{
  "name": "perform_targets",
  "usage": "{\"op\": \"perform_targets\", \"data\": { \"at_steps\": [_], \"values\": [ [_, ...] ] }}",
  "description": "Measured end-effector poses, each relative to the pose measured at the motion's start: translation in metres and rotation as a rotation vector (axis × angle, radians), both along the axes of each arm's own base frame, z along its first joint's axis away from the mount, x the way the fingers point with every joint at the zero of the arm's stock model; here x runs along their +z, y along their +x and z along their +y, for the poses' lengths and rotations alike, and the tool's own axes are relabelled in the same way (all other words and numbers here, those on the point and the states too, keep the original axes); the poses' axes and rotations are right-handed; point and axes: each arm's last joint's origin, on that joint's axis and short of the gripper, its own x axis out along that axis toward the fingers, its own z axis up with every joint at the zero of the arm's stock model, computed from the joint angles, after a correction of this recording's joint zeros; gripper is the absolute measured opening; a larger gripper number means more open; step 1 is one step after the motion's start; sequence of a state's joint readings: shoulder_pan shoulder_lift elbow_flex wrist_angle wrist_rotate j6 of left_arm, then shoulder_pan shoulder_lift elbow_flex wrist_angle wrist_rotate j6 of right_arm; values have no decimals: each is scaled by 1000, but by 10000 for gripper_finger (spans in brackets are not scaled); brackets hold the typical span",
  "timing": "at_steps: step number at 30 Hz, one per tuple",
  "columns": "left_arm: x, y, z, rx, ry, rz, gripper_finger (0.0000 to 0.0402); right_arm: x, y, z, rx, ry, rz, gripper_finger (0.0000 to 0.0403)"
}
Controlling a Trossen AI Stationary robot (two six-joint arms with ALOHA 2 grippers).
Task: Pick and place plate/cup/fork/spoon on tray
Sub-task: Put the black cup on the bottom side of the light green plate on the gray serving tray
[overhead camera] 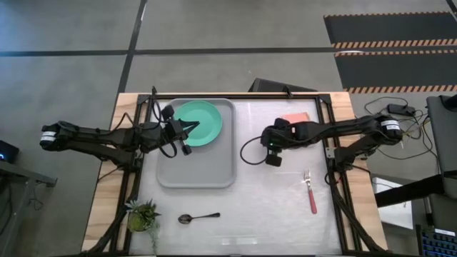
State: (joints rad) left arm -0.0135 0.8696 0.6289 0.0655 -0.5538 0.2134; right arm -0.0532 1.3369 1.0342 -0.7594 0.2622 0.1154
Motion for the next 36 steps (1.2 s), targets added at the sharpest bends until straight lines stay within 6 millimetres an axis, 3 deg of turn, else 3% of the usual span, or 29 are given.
{"op": "perform_targets", "data": {
  "at_steps": [7, 13, 23, 36],
  "values": [
    [0, 0, 0, 0, 0, -5, 0, 41, 30, 3, 63, 29, -153, 8],
    [0, 0, 0, 0, 0, -5, 0, 52, 73, 11, 215, 78, -186, 8],
    [-1, 0, 0, 0, 0, 7, 0, 31, 137, 12, 405, 76, -104, 8],
    [0, 0, 0, 0, 0, 5, 0, 7, 170, 13, 450, 95, -47, 8]
  ]
}}
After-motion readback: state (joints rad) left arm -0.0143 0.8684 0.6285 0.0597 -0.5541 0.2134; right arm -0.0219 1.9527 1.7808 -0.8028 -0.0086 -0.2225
